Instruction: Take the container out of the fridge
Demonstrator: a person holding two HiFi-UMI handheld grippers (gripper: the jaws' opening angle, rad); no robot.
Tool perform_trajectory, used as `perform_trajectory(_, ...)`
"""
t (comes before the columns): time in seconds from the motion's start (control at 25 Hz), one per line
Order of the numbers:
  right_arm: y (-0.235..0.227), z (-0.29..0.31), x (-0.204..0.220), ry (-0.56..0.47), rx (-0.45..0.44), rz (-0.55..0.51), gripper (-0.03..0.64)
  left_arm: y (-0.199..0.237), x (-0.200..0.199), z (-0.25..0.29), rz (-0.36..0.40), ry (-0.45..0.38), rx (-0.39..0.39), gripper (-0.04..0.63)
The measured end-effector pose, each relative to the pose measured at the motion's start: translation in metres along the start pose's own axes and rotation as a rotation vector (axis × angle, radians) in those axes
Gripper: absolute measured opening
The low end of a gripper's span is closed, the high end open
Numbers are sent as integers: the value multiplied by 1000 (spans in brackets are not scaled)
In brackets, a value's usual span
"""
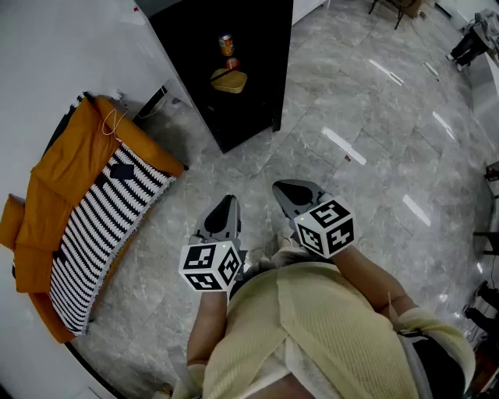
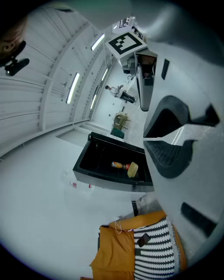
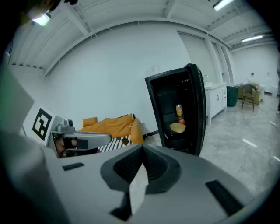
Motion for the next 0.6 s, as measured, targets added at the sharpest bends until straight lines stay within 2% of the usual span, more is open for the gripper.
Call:
perform_trajectory(0.36,-25,5,-4,-5,-27,30,28,-15,2,23,17,22,-8,40)
perform_trajectory(0.6,-47,12,-7,24,-43,6,29,-22,-2,46,49,44,-31,40)
Point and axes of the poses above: the fingertips, and each gripper's own axes: z forward along the fingers, y to its left, x out of its underside, the point moved 9 cm from there along -z, backward along the fingers, and after that the axes turned 6 degrees about z, right-handed, at the moved point
